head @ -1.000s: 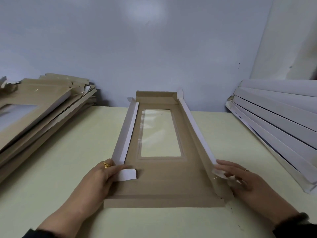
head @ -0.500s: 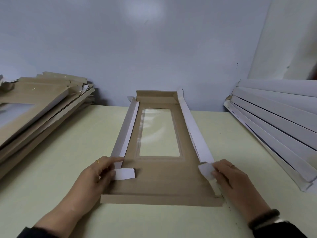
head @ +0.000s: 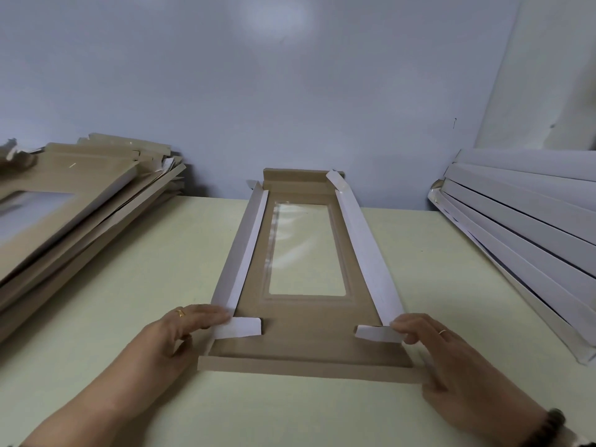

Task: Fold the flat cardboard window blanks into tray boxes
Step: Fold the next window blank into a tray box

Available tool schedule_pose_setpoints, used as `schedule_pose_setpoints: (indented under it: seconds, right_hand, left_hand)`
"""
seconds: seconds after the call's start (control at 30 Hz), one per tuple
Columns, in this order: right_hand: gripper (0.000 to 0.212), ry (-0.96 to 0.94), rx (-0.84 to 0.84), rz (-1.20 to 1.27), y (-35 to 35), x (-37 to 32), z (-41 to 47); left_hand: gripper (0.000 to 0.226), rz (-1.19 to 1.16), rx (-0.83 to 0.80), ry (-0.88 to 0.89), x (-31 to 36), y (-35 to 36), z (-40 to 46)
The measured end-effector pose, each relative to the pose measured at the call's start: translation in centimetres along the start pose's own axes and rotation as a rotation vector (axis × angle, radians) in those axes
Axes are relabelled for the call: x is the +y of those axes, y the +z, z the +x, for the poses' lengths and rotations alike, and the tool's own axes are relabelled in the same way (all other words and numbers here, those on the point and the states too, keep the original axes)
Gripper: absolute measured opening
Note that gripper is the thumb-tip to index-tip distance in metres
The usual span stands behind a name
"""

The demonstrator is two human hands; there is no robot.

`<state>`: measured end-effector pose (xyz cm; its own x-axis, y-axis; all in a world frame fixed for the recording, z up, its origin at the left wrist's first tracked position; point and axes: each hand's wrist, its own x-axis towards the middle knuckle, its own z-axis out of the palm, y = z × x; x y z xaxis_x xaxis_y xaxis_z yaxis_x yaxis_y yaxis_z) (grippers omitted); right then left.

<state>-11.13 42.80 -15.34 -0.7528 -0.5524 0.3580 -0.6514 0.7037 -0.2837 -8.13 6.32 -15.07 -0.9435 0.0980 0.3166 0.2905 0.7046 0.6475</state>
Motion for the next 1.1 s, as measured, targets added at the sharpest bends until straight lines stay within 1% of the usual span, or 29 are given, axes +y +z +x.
schedule_pose_setpoints:
  seconds: [0.07,0.2,0.23,0.3,0.33,0.4,0.47,0.5,0.6,0.7,0.8,0.87,0.93,1.03,1.1]
  right_hand:
    - [0.064,0.017,-0.005,0.0,0.1,-0.1,0.0]
    - [0.063,0.095,0.073,0.068,0.5,-0.2,0.3]
    - [0.059,0.122,0.11,0.097,0.7,-0.2,0.4]
    - [0.042,0.179,0.19,0.161,0.9,-0.4,0.8]
    - [0.034,0.222,0.22,0.211,1.0,-0.5,1.1]
    - [0.025,0.316,0.245,0.339,1.3,-0.5,1.6]
    - [0.021,0.381,0.26,0.445,1.5,-0.4,2.0]
    - [0.024,0.4,0.276,0.482,1.6,-0.3,2.1]
    - [0.031,0.434,0.339,0.574,1.9,-0.2,2.5]
    - [0.035,0.489,0.398,0.642,2.4,0.0,2.7]
    - [0.037,0.455,0.403,0.522,2.4,-0.3,2.7]
    - [0.039,0.378,0.362,0.403,2.2,-0.7,2.6]
    - [0.038,0.311,0.333,0.31,1.9,-1.0,2.5]
    - [0.026,0.259,0.308,0.245,1.8,-1.3,2.4]
    - [0.022,0.244,0.285,0.222,1.8,-1.2,2.4]
  left_hand:
    - [0.094,-0.003,-0.06,0.005,-0.2,-0.3,-0.3]
    - [0.093,-0.066,-0.122,0.001,-0.5,-0.3,-0.4]
    - [0.088,-0.083,-0.143,-0.008,-0.4,-0.4,-0.4]
    - [0.068,-0.086,-0.149,-0.032,0.0,-0.4,-0.3]
    - [0.056,-0.075,-0.106,-0.032,0.2,-0.2,-0.2]
    - [0.029,-0.097,0.01,-0.035,0.7,0.2,0.1]
    - [0.01,-0.127,0.089,-0.06,1.0,0.9,0.5]
    - [0.007,-0.138,0.112,-0.084,1.0,1.2,0.8]
    - [0.017,-0.18,0.168,-0.148,0.7,1.7,1.3]
    - [0.015,-0.207,0.219,-0.159,1.0,2.2,1.6]
    - [0.03,-0.245,0.296,-0.192,1.1,2.7,1.6]
    - [0.037,-0.179,0.313,-0.178,1.3,2.9,1.5]
    - [0.039,-0.11,0.274,-0.138,1.5,2.8,1.3]
    - [0.044,-0.053,0.155,-0.109,1.8,2.4,1.2]
    - [0.042,0.025,0.097,-0.075,1.6,2.5,1.2]
